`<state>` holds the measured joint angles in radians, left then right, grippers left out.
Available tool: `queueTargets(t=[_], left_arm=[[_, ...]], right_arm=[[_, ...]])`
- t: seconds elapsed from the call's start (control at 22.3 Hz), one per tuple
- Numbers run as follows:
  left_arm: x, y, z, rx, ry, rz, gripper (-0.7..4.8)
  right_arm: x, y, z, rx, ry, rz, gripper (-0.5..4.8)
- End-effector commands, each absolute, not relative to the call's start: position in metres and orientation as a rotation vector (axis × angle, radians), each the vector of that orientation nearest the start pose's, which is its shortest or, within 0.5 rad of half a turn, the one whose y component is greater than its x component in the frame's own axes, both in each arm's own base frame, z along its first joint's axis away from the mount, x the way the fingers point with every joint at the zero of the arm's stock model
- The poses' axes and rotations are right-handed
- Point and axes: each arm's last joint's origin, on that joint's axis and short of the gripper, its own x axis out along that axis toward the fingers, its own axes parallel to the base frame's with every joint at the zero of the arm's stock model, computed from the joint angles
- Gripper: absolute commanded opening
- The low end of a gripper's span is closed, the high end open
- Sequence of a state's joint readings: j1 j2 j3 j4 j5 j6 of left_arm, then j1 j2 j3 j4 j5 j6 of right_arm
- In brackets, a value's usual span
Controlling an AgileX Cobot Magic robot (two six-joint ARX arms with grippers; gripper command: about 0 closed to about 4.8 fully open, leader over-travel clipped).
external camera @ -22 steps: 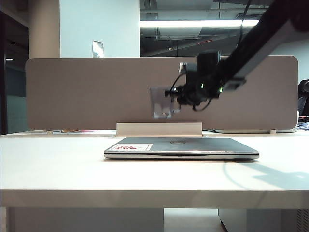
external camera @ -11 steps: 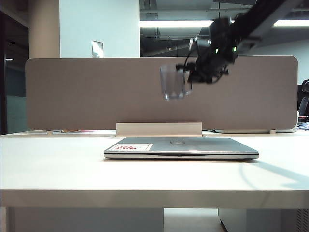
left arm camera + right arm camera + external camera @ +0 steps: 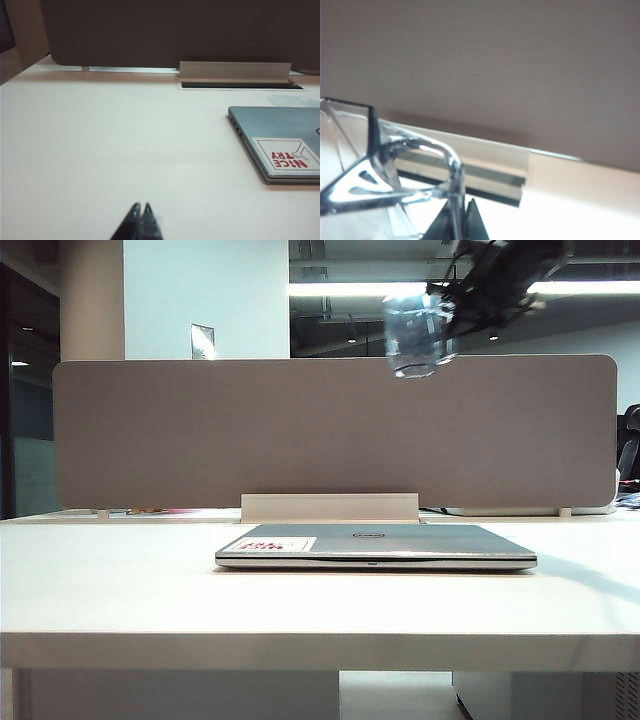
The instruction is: Pick up the water cup and place it on the side of the laptop close to you.
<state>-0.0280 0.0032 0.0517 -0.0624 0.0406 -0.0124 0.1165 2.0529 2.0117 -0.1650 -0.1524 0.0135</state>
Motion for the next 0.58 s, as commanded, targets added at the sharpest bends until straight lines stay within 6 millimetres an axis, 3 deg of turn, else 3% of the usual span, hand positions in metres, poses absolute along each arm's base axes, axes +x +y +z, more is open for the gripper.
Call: queueTargets(t=[0.04,0.36,0.58], left_arm=[[0.094,-0.004,0.177,-0.007,-0.005,-0.067,-0.04],[0.094,-0.004,0.177,-0.008,-0.005,-0.067,-0.04],[0.094,-0.004,0.177,-0.008,-0.004,-0.068,-0.04]], right_arm=[[0.453,0.043,0.375,0.027,0.212,0.246,-0.01],[0.391,0.043,0.367,0.033,0.246,0.311,-0.01],[0.336,0.038,0.356,0.035,0.26,0.317,-0.01]])
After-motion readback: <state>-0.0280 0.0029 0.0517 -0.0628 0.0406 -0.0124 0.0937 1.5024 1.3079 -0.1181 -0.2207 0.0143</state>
